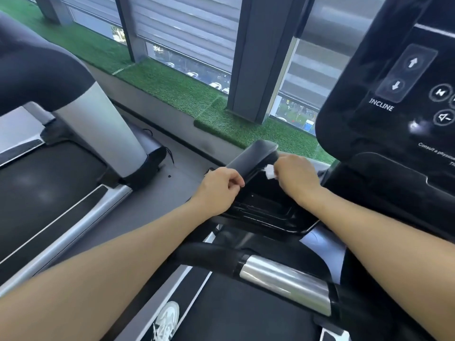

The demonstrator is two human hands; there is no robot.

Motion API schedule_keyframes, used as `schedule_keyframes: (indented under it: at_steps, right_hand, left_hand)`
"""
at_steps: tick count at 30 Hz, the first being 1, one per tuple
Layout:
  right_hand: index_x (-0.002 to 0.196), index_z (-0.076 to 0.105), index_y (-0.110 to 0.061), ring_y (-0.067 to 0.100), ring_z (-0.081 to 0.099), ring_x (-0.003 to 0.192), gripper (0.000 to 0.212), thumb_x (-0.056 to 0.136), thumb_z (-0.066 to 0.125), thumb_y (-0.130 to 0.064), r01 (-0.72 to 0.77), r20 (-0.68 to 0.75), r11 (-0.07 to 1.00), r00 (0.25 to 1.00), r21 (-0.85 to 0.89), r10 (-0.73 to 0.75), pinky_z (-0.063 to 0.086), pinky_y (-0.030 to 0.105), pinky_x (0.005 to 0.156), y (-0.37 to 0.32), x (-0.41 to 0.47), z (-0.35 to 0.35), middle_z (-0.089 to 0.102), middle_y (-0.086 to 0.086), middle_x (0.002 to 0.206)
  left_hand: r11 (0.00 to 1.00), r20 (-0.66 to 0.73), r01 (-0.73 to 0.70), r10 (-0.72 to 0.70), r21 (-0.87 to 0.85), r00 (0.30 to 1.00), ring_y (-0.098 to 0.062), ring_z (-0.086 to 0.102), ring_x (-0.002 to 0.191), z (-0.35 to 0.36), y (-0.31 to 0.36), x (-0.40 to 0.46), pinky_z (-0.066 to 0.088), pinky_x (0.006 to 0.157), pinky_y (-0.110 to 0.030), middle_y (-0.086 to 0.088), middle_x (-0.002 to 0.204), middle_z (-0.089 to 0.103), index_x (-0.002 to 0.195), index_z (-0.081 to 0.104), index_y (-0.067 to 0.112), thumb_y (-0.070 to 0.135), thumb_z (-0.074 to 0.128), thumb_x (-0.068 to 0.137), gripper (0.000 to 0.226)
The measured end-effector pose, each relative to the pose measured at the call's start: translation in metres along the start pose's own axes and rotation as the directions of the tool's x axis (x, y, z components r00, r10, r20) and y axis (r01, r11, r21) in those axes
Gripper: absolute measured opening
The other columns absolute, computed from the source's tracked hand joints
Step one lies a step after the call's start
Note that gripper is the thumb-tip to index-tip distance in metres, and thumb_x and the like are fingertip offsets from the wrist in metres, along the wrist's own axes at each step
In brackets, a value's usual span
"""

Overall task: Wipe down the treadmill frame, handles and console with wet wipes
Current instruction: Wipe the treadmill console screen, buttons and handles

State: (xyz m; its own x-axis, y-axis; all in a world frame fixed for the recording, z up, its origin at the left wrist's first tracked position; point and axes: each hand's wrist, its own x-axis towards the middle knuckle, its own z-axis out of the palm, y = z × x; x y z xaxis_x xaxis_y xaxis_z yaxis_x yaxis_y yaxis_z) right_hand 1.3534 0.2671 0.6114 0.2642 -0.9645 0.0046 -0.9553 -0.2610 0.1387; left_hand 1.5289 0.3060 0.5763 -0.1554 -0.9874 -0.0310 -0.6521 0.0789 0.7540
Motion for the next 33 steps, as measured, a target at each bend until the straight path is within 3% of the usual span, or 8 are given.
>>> schedule_keyframes:
  at_steps: [3,6,13,18,24,27,29,33]
  right_hand:
    - [0.087,0.062,-0.008,0.03,0.053,0.087,0.018,0.087,0.047,0.001,0.019,0.004,0.999,1.0,0.048,-0.02,0.034,0.032,0.067,-0.011,0.006,0.004,0.054,0.007,0.087]
    - [0.104,0.066,-0.003,0.032,0.056,0.102,0.024,0.091,0.045,0.0,0.039,0.017,0.999,0.999,0.035,-0.04,0.04,0.035,0.072,-0.026,0.016,0.01,0.056,0.013,0.108]
    - [0.097,0.064,-0.002,0.033,0.059,0.099,0.016,0.094,0.05,-0.008,0.12,0.04,0.99,0.992,0.077,-0.123,0.033,0.033,0.068,-0.041,0.01,0.019,0.056,0.013,0.103]
    - [0.105,0.064,-0.006,0.028,0.055,0.108,0.02,0.094,0.048,-0.011,0.283,0.171,0.95,0.938,0.129,-0.302,0.039,0.032,0.081,-0.066,-0.006,0.003,0.057,0.01,0.113]
    - [0.099,0.065,-0.01,0.026,0.053,0.108,0.02,0.089,0.049,-0.004,0.299,0.224,0.934,0.914,0.193,-0.339,0.034,0.028,0.071,-0.081,-0.014,-0.006,0.058,0.008,0.108]
    - [0.066,0.057,-0.023,0.029,0.052,0.084,0.029,0.083,0.05,-0.001,0.198,0.257,0.951,0.931,0.239,-0.259,0.033,0.028,0.064,-0.08,-0.021,-0.005,0.056,0.005,0.082]
    - [0.056,0.049,-0.022,0.029,0.051,0.077,0.033,0.083,0.052,-0.004,0.134,0.272,0.946,0.937,0.297,-0.218,0.037,0.028,0.063,-0.073,-0.026,0.0,0.056,0.002,0.076]
    - [0.092,0.073,-0.031,0.026,0.061,0.096,0.02,0.087,0.06,-0.016,0.146,0.27,0.918,0.928,0.37,-0.256,0.049,0.032,0.082,-0.068,-0.032,-0.006,0.068,0.001,0.104]
  left_hand:
    - [1.0,-0.004,0.011,-0.011,-0.004,1.0,-0.015,0.059,0.08,-0.001,0.001,-0.003,0.036,0.061,-0.001,0.002,0.083,0.062,0.09,0.066,0.018,0.007,0.052,0.09,0.018]
    - [1.0,-0.017,0.025,-0.025,-0.007,1.0,-0.015,0.06,0.082,-0.005,-0.002,-0.007,0.037,0.062,-0.003,0.001,0.083,0.063,0.088,0.066,0.02,0.006,0.052,0.09,0.02]
    - [0.999,-0.069,0.037,-0.037,-0.005,0.997,-0.015,0.059,0.084,-0.011,-0.01,-0.016,0.041,0.073,-0.016,0.0,0.09,0.063,0.088,0.069,0.019,0.005,0.053,0.088,0.021]
    - [0.999,-0.091,0.05,-0.049,0.007,0.995,-0.016,0.059,0.09,-0.013,-0.013,-0.026,0.042,0.08,-0.021,-0.001,0.097,0.063,0.092,0.069,0.017,0.005,0.054,0.088,0.02]
    - [0.996,-0.126,0.085,-0.08,0.029,0.989,-0.019,0.059,0.09,-0.021,-0.017,-0.04,0.042,0.079,-0.021,-0.003,0.097,0.065,0.093,0.069,0.014,0.003,0.053,0.088,0.02]
    - [0.992,-0.118,0.111,-0.104,0.053,0.988,-0.018,0.058,0.094,-0.021,-0.021,-0.046,0.04,0.081,-0.021,-0.002,0.1,0.064,0.093,0.069,0.016,0.005,0.053,0.089,0.02]
    - [0.991,-0.103,0.113,-0.106,0.068,0.989,-0.017,0.056,0.096,-0.018,-0.017,-0.05,0.039,0.084,-0.021,-0.001,0.103,0.063,0.091,0.068,0.019,0.006,0.053,0.089,0.02]
    - [0.99,-0.093,0.125,-0.119,0.067,0.989,-0.017,0.056,0.096,-0.014,-0.014,-0.052,0.041,0.086,-0.024,-0.002,0.104,0.062,0.086,0.064,0.024,0.008,0.053,0.09,0.021]
